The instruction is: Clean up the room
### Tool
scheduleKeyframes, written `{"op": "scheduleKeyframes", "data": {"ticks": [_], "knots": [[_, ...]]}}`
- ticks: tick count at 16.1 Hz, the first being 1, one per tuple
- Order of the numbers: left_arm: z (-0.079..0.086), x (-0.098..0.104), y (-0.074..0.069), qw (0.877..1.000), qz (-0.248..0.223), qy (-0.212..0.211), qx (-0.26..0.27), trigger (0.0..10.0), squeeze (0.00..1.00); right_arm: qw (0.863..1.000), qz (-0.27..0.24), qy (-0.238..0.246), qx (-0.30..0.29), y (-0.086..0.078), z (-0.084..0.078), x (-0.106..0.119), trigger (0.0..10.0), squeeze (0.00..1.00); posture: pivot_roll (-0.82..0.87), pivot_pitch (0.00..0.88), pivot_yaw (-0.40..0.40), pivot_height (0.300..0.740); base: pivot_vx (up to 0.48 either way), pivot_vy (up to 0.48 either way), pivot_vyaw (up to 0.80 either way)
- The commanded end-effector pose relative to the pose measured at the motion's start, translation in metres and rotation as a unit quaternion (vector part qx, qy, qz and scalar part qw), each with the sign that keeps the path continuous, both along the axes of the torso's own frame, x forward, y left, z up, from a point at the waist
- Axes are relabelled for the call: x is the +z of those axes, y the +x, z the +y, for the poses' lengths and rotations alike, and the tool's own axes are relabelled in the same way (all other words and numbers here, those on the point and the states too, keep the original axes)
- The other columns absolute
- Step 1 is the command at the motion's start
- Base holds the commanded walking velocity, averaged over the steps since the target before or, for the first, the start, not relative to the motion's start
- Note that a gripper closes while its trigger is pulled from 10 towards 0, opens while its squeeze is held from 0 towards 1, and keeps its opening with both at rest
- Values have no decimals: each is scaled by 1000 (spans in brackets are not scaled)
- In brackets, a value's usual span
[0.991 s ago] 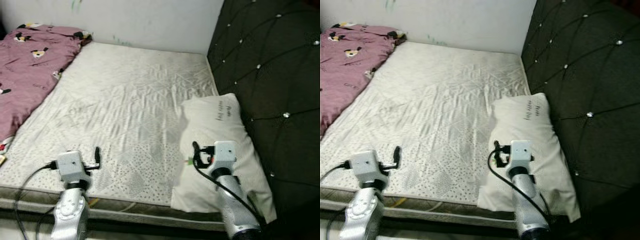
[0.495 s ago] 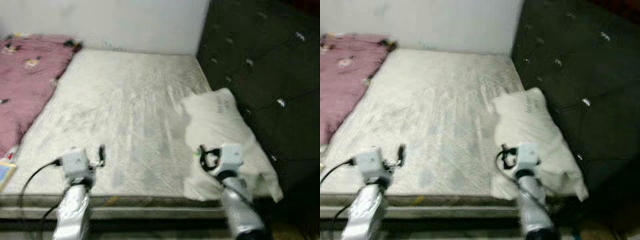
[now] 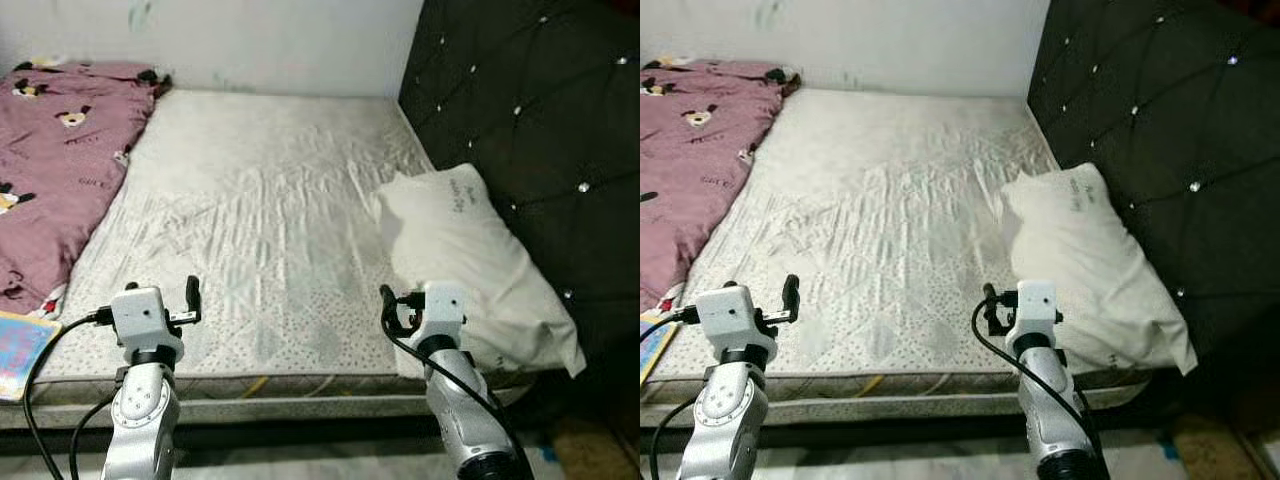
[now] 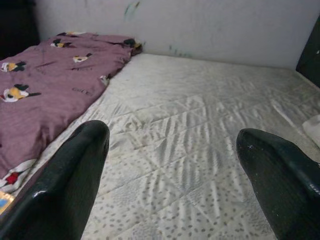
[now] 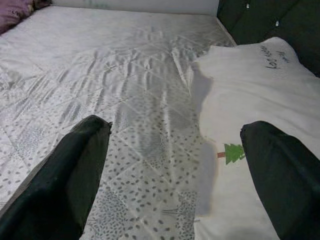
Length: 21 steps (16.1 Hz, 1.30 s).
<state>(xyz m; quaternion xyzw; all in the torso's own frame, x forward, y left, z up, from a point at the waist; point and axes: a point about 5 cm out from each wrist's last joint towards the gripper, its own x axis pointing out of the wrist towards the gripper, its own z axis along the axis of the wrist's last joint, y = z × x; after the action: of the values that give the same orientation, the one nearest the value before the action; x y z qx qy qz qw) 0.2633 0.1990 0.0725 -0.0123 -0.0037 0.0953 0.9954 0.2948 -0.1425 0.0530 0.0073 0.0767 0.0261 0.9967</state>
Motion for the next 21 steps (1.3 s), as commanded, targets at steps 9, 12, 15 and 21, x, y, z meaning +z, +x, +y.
{"op": "scheduleKeyframes", "data": {"ticks": [9, 12, 15, 21], "knots": [[-12, -3, 1, 1000, 5, -14, -26, 10000, 0, 1000, -1, -7, -4, 1, -7, 2, 10000, 0, 11, 55, -44, 740, 0, 0, 0], [-11, -5, 2, 999, 9, -23, -21, 10000, 0, 1000, 0, -7, -4, 2, -8, 2, 10000, 0, 11, 55, -46, 740, 0, 0, 0], [-12, -4, 3, 999, 6, -27, -22, 10000, 0, 1000, 2, -9, -3, 3, -8, 2, 10000, 0, 11, 51, -46, 740, 0, 427, -412], [-15, -4, 5, 999, 5, -31, -24, 10000, 0, 1000, 5, -10, 0, 3, -8, 1, 10000, 0, 10, 39, -50, 740, 0, 480, -153]]}}
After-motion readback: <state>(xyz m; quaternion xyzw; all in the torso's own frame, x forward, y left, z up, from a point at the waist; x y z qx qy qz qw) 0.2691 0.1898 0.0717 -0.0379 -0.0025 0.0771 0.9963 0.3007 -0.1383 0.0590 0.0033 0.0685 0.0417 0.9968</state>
